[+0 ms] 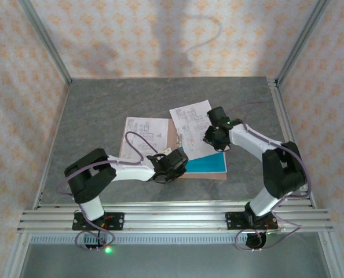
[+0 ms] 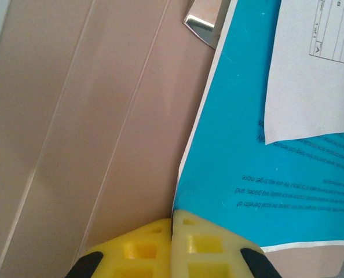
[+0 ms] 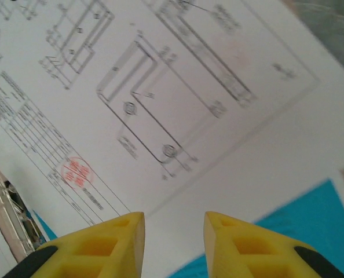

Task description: Put the files into the folder

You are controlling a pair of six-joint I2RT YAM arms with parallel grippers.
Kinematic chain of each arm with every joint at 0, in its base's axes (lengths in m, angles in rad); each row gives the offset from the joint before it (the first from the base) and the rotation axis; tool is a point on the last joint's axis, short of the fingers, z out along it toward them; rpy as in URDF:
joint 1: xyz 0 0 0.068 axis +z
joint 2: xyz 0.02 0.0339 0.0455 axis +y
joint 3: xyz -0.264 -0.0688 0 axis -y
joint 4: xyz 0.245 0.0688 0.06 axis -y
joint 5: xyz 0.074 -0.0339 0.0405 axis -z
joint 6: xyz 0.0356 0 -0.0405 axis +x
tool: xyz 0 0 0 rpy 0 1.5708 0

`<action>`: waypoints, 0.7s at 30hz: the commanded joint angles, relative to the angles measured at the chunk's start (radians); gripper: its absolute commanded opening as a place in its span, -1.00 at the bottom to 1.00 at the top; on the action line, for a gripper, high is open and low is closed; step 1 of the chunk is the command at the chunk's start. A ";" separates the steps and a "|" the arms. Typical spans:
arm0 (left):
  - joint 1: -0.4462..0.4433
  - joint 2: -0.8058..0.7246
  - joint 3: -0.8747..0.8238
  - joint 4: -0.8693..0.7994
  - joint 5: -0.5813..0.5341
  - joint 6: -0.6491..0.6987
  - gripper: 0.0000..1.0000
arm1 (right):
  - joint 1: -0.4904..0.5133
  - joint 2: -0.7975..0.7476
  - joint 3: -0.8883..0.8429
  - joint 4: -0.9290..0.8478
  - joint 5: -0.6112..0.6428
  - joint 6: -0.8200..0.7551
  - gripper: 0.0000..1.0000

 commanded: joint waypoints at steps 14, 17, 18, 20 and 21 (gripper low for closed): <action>0.008 -0.007 -0.023 -0.008 -0.046 -0.034 -1.00 | 0.019 0.223 0.052 -0.013 -0.014 0.059 -0.44; 0.008 -0.005 -0.026 0.000 -0.047 -0.039 -1.00 | 0.021 0.191 -0.003 -0.016 -0.027 0.077 -0.47; 0.008 -0.004 -0.025 0.002 -0.045 -0.039 -1.00 | 0.022 0.174 -0.027 -0.008 -0.034 0.084 -0.47; 0.007 -0.002 -0.027 0.005 -0.046 -0.040 -1.00 | 0.024 0.147 -0.066 0.001 -0.047 0.096 -0.47; 0.005 -0.002 -0.025 0.005 -0.047 -0.040 -1.00 | 0.025 0.132 -0.084 0.006 -0.055 0.103 -0.48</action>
